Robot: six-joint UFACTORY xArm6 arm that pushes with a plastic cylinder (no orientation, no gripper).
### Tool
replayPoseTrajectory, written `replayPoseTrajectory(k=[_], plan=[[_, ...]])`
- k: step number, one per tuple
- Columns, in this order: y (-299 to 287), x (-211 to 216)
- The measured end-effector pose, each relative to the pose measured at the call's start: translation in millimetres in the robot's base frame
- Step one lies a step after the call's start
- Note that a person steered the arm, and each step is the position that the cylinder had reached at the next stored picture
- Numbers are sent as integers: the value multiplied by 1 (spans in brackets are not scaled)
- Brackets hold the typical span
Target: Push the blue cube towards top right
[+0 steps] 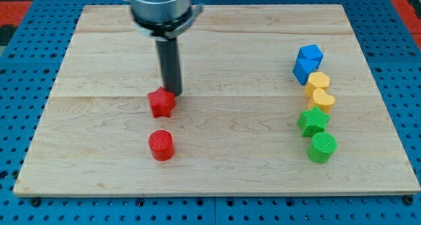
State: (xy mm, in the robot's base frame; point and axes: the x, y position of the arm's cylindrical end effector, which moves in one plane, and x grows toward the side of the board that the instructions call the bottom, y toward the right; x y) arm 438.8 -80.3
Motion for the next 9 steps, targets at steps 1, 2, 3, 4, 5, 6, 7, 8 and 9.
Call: replayPoseTrajectory(k=[1,2,3,4,5,6,7,8,9], plan=[[-11,-14],[-1,42],[43,26],[110,-56],[192,-151],[297,-165],[310,-110],[260,-66],[197,-63]])
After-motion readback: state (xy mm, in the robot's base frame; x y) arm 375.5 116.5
